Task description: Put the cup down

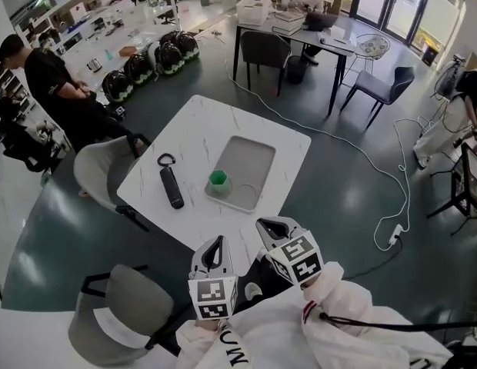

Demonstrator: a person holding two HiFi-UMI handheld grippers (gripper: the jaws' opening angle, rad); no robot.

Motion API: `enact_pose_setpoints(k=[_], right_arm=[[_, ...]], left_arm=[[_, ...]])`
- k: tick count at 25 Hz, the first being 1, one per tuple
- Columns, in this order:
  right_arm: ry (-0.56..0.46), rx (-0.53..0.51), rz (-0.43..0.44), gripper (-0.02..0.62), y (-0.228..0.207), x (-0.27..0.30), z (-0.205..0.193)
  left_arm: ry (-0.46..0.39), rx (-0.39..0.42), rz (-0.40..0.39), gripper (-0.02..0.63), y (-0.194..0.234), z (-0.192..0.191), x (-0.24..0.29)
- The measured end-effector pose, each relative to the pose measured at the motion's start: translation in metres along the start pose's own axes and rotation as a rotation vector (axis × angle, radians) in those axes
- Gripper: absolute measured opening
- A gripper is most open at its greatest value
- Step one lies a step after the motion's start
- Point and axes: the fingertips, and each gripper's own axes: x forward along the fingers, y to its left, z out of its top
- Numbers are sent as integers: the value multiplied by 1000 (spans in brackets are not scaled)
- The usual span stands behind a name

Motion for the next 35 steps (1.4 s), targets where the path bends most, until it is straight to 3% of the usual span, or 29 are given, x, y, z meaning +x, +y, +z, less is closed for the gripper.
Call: enact_pose_setpoints(k=[14,35], right_arm=[[-227,28,-41,5,3,-56,37],[-291,16,54,5,-41,-62,75]], left_arm=[[-60,54,-45,9,-34,40,-11],[-112,41,92,9,-46,82,14]])
